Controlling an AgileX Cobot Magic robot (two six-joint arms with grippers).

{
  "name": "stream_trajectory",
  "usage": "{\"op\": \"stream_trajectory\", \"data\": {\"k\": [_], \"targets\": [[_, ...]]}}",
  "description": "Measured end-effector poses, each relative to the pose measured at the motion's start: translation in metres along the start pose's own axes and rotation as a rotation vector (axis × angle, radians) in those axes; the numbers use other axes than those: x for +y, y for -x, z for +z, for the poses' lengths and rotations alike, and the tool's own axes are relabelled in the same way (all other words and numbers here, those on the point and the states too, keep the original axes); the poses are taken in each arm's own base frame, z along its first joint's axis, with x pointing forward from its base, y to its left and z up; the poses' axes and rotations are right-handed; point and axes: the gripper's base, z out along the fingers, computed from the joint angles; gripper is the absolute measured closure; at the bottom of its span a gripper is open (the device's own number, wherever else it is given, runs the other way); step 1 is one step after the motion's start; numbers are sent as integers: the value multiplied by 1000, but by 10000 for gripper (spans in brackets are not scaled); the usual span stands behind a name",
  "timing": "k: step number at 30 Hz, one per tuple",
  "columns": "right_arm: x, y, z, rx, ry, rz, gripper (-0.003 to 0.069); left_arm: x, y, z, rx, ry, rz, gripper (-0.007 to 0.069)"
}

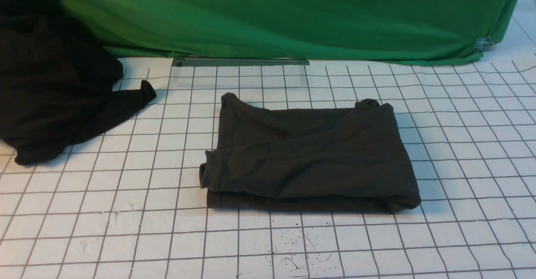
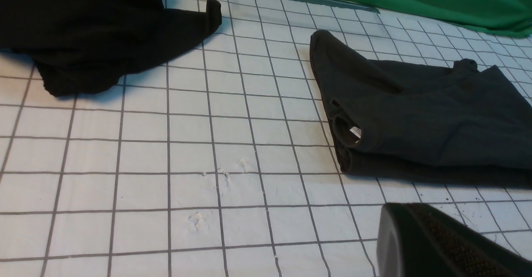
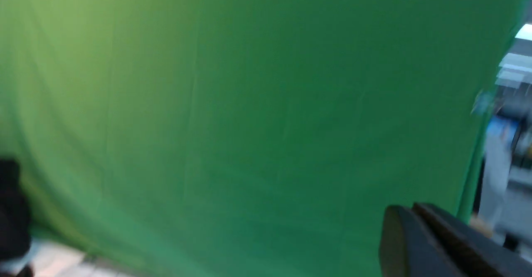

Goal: Fold a long-sleeved shirt over a white checkered tablecloth.

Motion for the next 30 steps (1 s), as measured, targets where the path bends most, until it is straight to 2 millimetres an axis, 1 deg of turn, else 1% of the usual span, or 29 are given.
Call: {"op": "stream_trajectory", "data": {"k": [1,2,4,5,6,13,28,30], "targets": [[1,-14,-13,-63,-14,0,645,0,1,0,-12,-2,0,629],[1,-21,-19,-95,-21,0,642,0,2,0,-23,-4,-1,629],[1,-30,-23,-128,-30,0,631,-1,4,0,-48,-8,-3,629],[1,-30,-23,-138,-32,0,630,-1,5,0,-52,-9,-3,629],[1,-35,-22,-140,-35,0,616,-1,7,0,-81,-15,-3,629],[1,-36,-21,-141,-36,0,573,-2,15,-1,-165,-27,-2,629],[2,-37,-21,-130,-34,0,545,-2,15,-1,-166,-25,0,623],[2,-37,-21,-130,-34,0,539,-2,15,-1,-168,-16,26,623]]}}
